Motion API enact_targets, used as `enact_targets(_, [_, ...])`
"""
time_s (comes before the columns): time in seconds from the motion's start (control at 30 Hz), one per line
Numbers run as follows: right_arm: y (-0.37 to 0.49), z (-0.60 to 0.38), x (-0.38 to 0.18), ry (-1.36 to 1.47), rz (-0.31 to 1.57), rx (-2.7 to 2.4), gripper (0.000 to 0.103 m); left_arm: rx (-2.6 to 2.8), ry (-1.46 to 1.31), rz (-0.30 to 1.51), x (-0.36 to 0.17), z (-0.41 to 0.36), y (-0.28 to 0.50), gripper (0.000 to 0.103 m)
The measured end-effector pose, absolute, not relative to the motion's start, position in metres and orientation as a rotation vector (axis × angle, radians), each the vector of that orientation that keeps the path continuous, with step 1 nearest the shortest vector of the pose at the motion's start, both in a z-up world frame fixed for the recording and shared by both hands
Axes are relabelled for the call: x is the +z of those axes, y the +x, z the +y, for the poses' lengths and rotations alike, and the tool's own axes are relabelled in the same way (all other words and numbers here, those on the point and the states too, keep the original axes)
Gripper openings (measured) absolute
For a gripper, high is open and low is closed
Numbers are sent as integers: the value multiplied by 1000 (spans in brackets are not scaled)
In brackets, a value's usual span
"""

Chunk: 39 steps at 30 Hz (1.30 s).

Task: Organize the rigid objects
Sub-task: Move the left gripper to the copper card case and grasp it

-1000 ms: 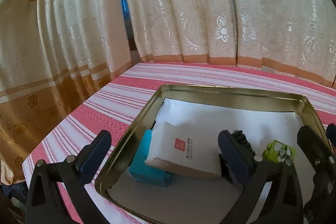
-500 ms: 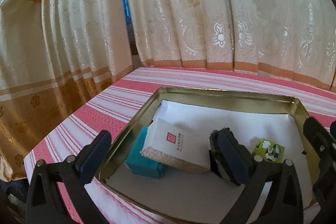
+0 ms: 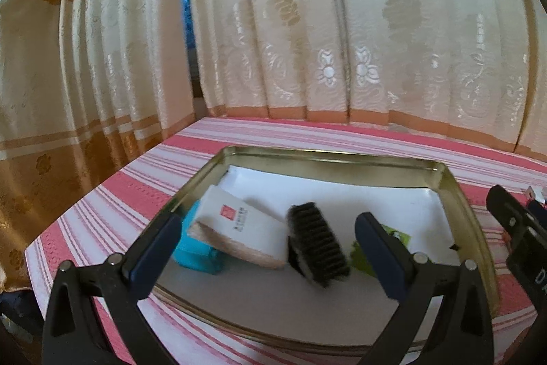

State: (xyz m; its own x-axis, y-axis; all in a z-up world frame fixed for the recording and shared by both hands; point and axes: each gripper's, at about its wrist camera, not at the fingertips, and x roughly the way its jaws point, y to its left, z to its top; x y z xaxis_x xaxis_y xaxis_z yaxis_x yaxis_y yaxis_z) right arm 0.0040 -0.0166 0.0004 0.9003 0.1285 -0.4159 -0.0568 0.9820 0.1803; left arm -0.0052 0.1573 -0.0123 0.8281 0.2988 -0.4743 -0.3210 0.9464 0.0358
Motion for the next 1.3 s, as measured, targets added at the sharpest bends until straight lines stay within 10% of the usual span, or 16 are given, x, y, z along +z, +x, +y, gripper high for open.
enact_targets(1.3, [-13, -216, 2, 206, 409, -203, 83, 11, 97, 409, 5, -24, -18, 103])
